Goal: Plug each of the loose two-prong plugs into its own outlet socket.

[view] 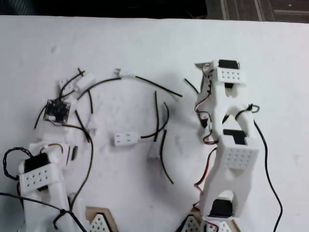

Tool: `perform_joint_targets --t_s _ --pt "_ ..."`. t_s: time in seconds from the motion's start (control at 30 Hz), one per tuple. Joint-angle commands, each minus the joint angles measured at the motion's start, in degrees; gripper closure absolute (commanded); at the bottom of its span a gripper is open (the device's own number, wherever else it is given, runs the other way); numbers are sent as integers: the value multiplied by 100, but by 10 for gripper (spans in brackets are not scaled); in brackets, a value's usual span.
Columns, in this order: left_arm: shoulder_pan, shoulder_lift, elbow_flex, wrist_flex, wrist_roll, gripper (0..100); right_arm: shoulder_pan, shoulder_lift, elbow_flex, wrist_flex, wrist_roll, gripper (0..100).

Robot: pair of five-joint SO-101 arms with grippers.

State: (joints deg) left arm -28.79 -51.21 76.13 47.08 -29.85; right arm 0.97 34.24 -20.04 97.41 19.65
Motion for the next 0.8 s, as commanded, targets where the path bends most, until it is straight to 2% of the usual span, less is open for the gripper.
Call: perform_joint_targets --t_s 0.0,0.17,0.4,0.77 --pt "-13 -119 -26 -97 26 759 -163 -66 -18 92 -396 843" --pt "-13 -119 -26 -97 26 759 -233 -40 26 92 -677 842" --pt "-13 -119 -26 -97 26 759 -382 646 114 84 -677 843" --pt "-13 -119 -26 -97 26 759 -347 673 114 101 -677 844"
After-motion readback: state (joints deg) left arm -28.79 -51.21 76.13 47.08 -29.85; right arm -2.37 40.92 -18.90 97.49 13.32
